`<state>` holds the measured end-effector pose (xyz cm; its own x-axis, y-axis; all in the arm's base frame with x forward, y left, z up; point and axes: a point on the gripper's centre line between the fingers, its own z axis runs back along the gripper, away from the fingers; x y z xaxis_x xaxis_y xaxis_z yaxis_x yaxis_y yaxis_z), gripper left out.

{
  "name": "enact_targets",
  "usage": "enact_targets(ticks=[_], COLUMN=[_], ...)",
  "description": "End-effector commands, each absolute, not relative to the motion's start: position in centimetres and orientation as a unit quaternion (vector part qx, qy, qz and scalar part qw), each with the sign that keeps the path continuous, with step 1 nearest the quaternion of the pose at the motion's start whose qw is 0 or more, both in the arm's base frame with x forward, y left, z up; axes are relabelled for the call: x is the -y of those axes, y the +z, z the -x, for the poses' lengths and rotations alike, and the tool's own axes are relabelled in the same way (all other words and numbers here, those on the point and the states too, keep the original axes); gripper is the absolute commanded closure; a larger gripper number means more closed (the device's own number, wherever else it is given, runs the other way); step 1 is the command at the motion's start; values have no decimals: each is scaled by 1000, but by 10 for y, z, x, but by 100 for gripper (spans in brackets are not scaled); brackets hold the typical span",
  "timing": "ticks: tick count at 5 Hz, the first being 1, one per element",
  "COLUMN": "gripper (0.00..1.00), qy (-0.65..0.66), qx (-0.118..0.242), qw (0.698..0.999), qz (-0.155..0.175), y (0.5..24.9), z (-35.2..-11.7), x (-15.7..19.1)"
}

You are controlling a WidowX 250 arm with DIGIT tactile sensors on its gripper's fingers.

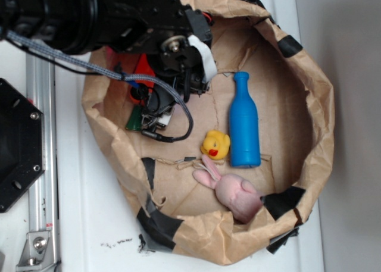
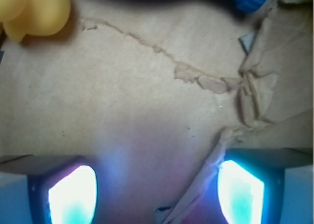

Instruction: Grab the yellow duck.

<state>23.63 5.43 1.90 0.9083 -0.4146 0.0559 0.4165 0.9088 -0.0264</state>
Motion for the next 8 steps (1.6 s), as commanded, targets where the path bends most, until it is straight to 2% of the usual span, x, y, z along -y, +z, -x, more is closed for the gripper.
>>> enact_targets(ticks=[1, 3, 5, 6, 8], gripper=[0, 0, 0, 0, 0], qy=[-250, -254, -245, -236, -236], qx=[77, 85, 92, 109, 113], qw=[965, 963, 964, 964, 964], qz=[31, 36, 41, 53, 51], y=[56, 62, 48, 45, 41], z=[-239, -248, -259, -266, -276], x=[-12, 0, 8, 11, 13])
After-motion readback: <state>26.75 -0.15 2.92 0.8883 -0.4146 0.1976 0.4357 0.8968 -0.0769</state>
